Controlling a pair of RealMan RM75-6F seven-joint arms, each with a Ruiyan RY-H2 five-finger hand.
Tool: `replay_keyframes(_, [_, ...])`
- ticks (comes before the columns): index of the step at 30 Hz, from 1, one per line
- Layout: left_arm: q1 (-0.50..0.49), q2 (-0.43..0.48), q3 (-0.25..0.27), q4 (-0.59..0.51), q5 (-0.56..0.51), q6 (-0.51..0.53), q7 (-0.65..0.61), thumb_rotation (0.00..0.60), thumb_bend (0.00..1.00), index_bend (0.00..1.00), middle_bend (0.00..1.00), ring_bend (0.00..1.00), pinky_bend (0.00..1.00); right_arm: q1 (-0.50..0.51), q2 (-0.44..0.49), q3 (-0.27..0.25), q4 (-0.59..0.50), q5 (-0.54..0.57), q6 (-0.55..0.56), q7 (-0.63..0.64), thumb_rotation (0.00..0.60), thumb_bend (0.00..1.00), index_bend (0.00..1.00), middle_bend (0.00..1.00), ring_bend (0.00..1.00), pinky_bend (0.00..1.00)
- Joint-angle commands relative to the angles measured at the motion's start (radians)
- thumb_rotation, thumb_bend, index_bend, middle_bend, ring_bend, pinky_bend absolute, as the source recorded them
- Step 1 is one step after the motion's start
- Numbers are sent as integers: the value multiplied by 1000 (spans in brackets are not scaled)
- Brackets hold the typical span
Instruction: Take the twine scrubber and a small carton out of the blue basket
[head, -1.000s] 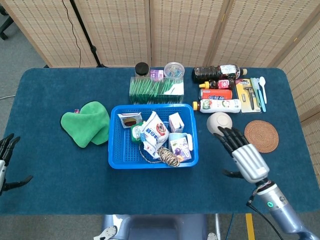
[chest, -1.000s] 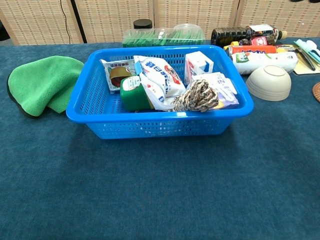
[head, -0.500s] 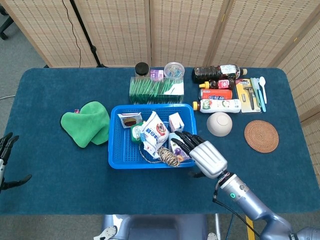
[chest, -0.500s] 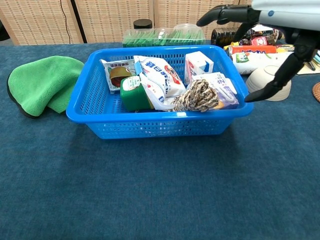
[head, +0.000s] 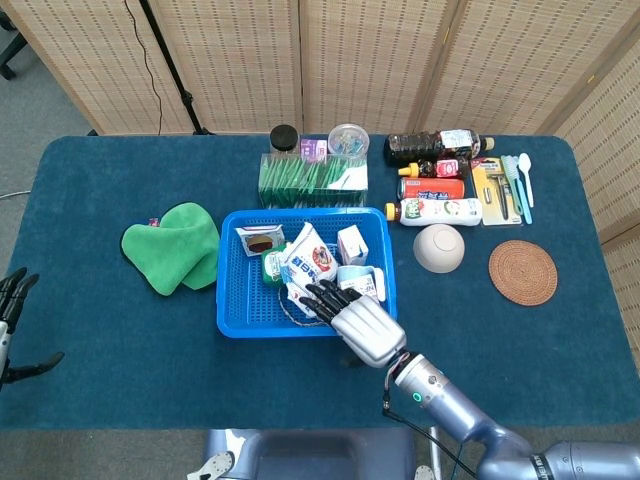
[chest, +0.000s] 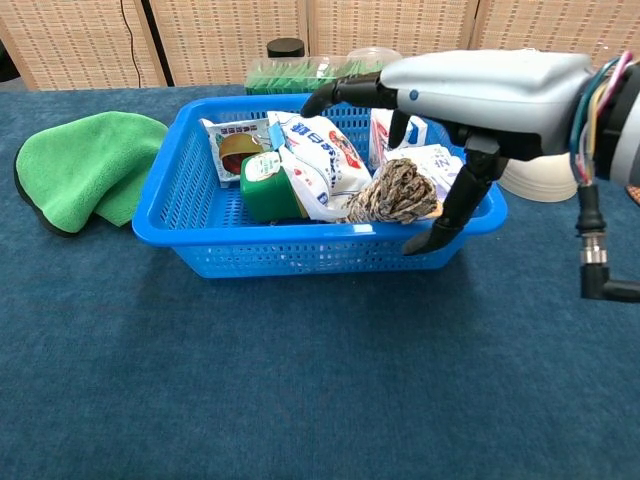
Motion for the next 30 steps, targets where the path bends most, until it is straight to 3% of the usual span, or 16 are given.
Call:
replay_keyframes(1, [0,-2,2,-1,5,0,8,600,0,0,0,0,0,17,-25,3,16,25,5,-21,600,0,106,86,72,290])
replay_keyframes(12, [-3,-5,3,-3,1,-7,20,600,0,0,0,0,0,55,-68,14,86,86,37,-71,600,0,197,157,138,372])
replay_keyframes(22, [-4,-3,2,-6,-2,-9,20,600,0,0,0,0,0,64,-69,1,105,90,50,-61,600,8,327,272,249,503])
replay_keyframes(27, [-3,-2,3,-4,-2,-9,16,600,0,0,0,0,0,69,-72,-9,123,87,57,-72,600,123,346,289,262,521])
replay_keyframes(30, [-4,-2,2,-4,-3,-11,15,600,0,0,0,0,0,69,-72,-13,130,86,62,-72,600,253,367,310,286,556])
